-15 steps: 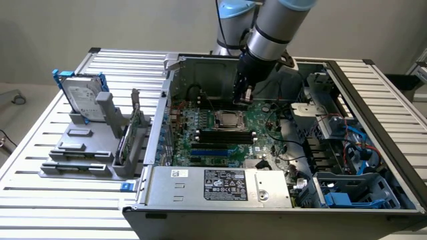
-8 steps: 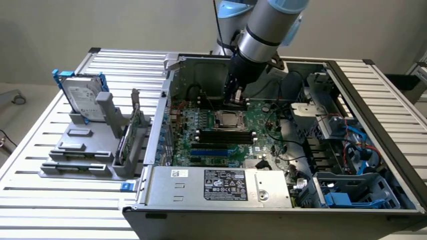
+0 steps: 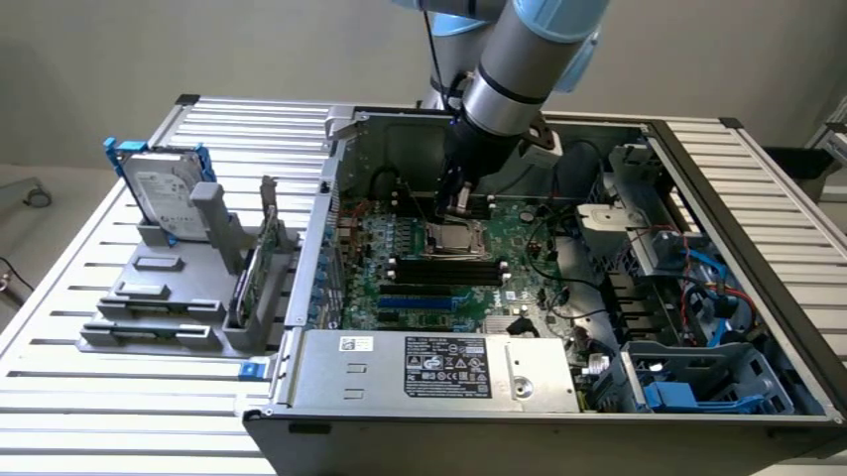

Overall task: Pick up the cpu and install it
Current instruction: 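Close the cpu cover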

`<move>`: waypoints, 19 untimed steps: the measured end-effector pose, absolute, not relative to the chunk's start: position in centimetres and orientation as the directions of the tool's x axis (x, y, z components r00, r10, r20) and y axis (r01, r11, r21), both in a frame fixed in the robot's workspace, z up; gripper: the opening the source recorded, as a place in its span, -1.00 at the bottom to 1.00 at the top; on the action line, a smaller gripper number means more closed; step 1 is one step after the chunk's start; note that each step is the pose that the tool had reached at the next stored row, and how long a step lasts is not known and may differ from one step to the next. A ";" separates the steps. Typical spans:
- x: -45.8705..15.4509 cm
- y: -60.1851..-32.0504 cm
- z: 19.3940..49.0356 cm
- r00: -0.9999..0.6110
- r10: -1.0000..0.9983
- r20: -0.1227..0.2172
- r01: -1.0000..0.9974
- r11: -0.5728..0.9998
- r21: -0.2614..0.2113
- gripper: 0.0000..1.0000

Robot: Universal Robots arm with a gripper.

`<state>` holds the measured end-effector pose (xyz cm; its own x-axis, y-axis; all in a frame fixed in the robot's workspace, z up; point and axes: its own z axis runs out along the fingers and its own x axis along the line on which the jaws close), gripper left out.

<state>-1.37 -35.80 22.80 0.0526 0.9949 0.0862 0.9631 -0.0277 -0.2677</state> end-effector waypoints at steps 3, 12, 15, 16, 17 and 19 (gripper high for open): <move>-1.5 -35.8 22.4 0.053 0.995 0.086 0.963 -0.028 -0.268 -0.79; -1.9 -35.8 21.2 0.053 0.995 0.090 0.963 -0.027 -0.268 -0.79; -2.0 -35.7 20.9 0.052 0.994 0.097 0.963 -0.025 -0.268 -0.79; -2.0 -35.7 20.8 0.053 0.994 0.100 0.963 -0.024 -0.268 -0.79; -2.0 -35.6 20.7 0.053 0.993 0.102 0.963 -0.023 -0.268 -0.79; -2.0 -35.6 20.6 0.053 0.993 0.107 0.963 -0.022 -0.269 -0.79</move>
<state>-1.98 -35.61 20.57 0.0525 0.9928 0.1072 0.9630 -0.0219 -0.2686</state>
